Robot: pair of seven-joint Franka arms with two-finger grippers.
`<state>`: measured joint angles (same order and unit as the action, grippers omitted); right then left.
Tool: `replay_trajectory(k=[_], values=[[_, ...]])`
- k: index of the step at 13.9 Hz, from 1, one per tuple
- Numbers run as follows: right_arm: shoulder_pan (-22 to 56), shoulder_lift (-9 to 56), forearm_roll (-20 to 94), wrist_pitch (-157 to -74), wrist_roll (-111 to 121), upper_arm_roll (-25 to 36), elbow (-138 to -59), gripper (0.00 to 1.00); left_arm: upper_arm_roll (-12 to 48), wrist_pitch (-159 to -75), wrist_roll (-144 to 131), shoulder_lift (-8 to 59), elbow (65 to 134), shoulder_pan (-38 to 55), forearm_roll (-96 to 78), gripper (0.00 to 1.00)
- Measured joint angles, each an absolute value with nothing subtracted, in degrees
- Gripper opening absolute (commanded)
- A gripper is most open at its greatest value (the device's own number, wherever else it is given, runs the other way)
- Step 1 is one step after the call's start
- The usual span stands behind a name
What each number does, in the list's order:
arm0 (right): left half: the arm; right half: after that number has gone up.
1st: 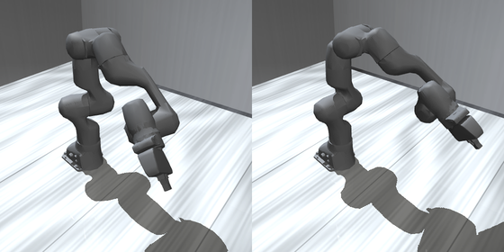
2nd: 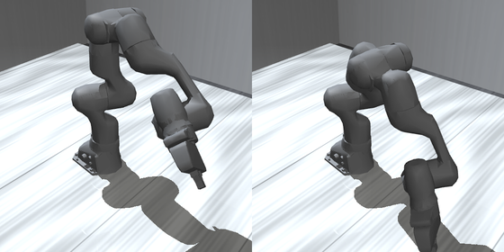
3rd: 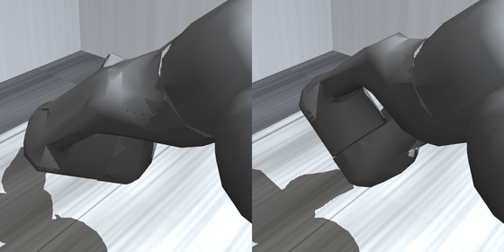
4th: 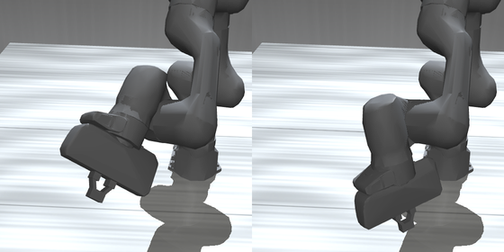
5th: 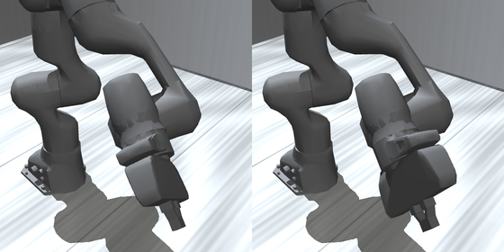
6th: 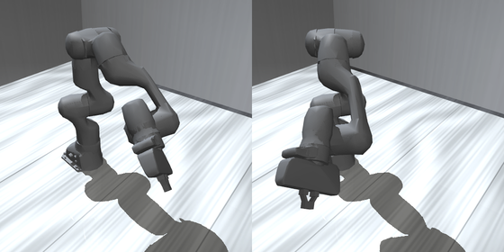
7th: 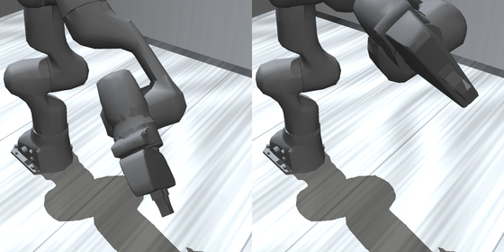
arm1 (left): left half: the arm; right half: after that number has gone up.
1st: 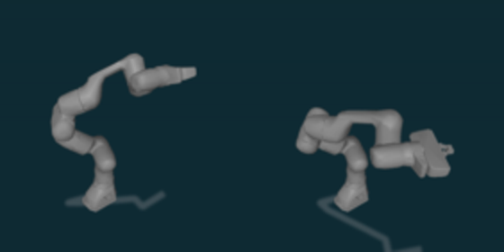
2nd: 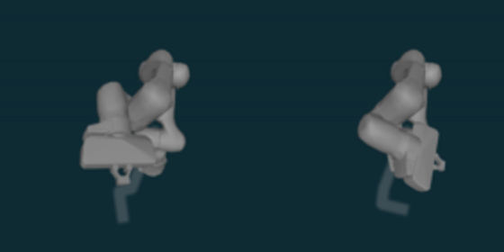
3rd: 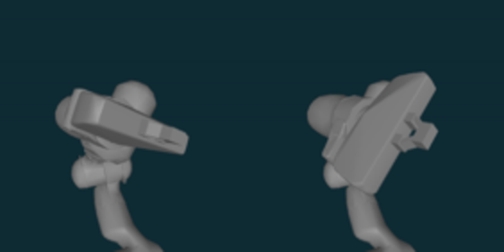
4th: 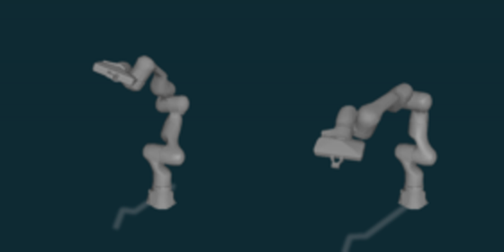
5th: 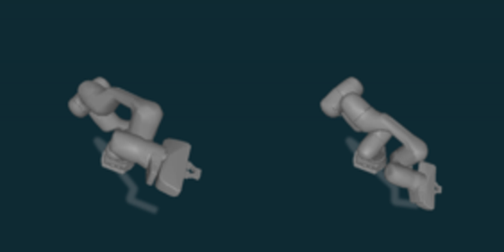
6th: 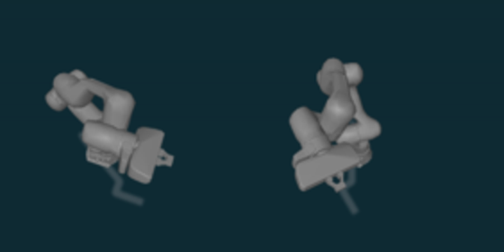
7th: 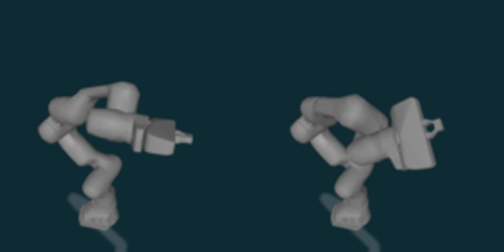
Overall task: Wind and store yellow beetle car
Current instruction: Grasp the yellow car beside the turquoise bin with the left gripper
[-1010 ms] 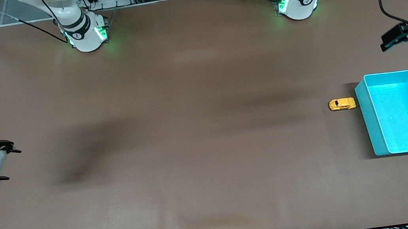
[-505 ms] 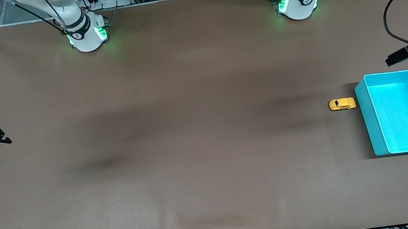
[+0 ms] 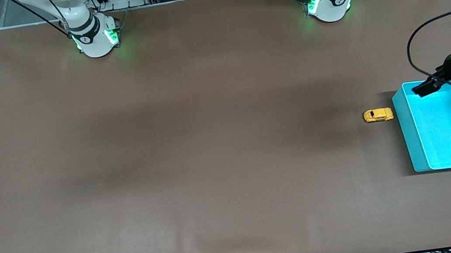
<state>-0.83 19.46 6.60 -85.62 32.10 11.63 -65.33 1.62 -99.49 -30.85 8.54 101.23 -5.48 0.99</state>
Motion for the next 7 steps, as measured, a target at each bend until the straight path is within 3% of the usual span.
replay_trajectory(k=[7], values=[[3.7,14.1,5.7,-81.9,4.7,11.1,-67.0,1.0,2.2,-125.3,-59.8,7.8,120.3,-5.5,1.0,1.0]])
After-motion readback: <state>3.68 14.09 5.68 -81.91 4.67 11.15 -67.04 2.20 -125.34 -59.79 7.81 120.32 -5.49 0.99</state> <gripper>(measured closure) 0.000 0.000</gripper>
